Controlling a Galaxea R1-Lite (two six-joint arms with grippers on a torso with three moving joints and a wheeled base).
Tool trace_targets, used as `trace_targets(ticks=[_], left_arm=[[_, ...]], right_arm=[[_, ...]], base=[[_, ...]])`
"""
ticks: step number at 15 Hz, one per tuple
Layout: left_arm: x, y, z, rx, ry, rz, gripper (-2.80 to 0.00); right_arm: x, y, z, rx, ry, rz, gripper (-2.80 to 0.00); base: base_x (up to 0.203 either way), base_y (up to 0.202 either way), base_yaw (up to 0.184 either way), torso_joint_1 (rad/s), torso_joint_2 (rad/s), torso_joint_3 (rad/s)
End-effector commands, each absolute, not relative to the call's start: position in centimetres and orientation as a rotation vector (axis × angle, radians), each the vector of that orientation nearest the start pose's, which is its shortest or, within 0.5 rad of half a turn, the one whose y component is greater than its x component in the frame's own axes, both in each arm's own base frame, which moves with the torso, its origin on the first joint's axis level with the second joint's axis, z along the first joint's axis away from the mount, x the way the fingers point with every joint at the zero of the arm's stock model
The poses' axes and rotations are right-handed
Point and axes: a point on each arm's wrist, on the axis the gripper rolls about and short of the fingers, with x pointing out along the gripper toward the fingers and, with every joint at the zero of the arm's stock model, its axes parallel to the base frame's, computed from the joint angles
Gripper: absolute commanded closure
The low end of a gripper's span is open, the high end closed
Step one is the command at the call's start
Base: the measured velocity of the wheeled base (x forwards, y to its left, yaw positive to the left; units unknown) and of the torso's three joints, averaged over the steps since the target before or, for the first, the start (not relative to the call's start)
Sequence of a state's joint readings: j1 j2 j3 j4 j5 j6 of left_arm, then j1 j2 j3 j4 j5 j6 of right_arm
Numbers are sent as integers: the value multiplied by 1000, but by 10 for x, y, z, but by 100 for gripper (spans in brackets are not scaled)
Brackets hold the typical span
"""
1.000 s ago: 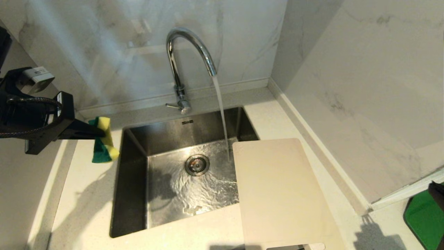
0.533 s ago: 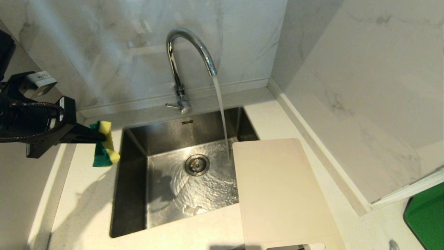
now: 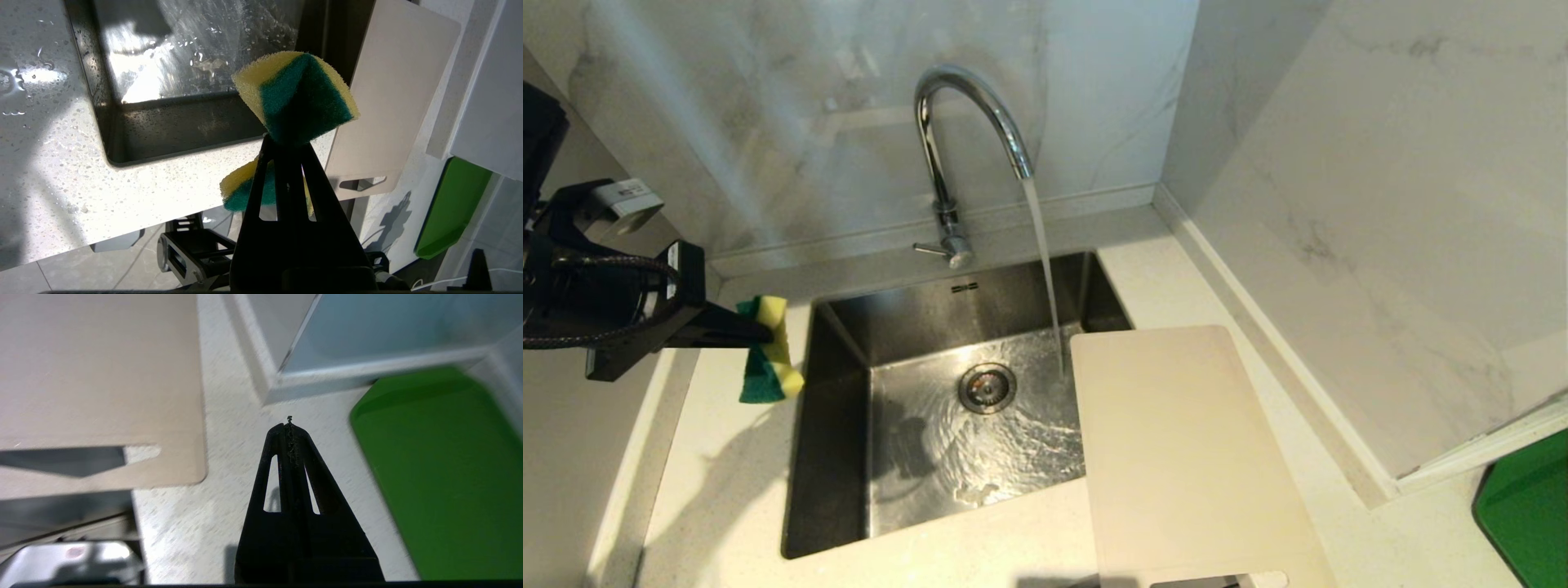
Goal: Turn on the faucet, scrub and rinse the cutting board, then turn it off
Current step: Put down the cleaning cloth
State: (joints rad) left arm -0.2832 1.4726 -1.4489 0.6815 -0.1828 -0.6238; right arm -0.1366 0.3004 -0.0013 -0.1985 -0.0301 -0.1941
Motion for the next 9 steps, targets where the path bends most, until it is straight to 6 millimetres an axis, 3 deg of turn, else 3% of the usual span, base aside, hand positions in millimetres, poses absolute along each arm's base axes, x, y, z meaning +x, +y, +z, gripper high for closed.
trace_targets(ticks=[1,4,9], left_arm=[[215,-67,303,-554,831,-206,0],[215,-67,303,-554,828,-209,0],[217,-67,306,-543,791,-228,0]], right_arm=[[2,0,92,-138,160,-115,0],[0,1,79,-113,288,-73,0],[-7,1,77,-99,214,39,0]], base=[[0,0,0,0,0,0],[0,0,0,0,0,0],[0,0,0,0,0,0]])
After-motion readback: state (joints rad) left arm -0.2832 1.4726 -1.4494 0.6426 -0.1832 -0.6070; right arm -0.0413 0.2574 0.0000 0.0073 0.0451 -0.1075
